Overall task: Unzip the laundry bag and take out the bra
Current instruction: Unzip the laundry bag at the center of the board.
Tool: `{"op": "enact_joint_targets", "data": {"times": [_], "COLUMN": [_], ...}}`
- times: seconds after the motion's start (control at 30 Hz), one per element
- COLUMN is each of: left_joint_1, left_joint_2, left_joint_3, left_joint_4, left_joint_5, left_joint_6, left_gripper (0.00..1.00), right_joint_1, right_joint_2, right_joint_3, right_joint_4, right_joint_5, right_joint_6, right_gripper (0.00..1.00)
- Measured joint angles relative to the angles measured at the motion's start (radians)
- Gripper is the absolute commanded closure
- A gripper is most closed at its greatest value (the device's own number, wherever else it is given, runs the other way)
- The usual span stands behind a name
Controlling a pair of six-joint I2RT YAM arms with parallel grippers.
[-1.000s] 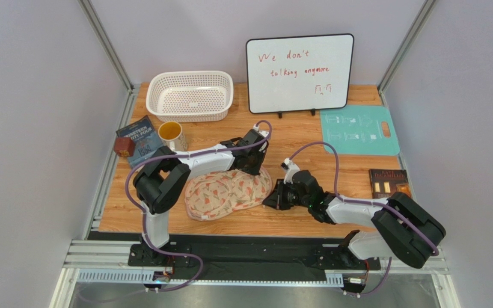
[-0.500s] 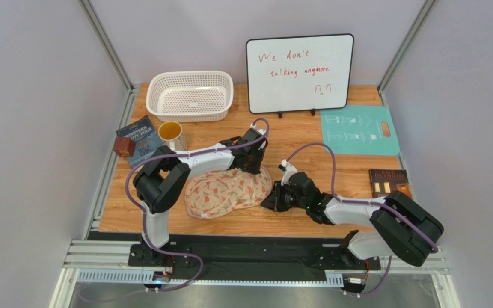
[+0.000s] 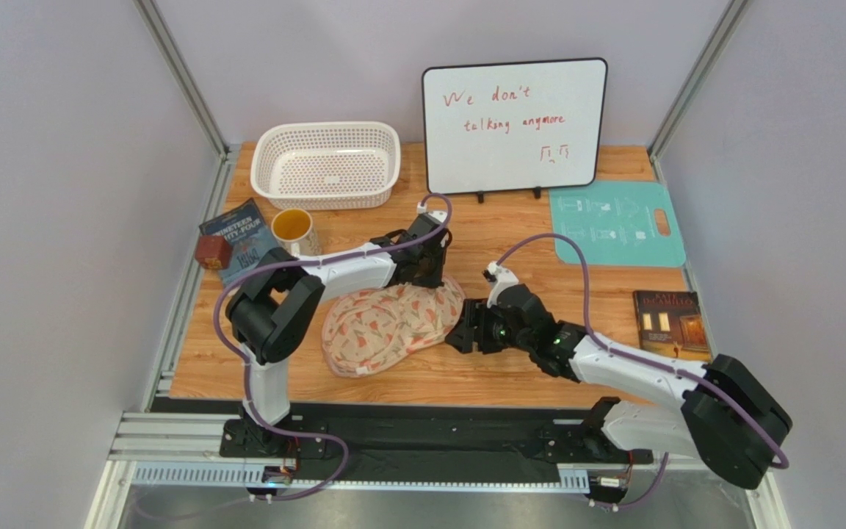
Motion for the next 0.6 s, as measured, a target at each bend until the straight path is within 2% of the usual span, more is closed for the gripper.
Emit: {"op": "enact_joint_targets", "data": {"times": [0.23,0.47,0.6], "left_joint_1": [0.006,0.007,0.017], "left_joint_2": [0.011,0.091,0.112], "left_joint_3": [0.028,0.195,0.231], "left_joint_4": [-0.004,-0.001,0.022], "left_joint_5": [-0.062,-0.116,-0.129], "left_joint_6": [-0.057,-0.124,-0.170], "left_gripper": [1.00,1.00,1.00], "right_joint_1": [-0.017,-0.040,-0.053], "right_joint_2": [-0.149,-0.226,-0.245], "right_joint_3": [0.033,0.034,0.033], "right_joint_4": [-0.158,-0.241,-0.265], "right_joint_5": [0.062,0.087,0.088], "right_joint_6": [-0.031,-0.037,-0.037], "right_gripper": [0.29,0.29,0.29]}}
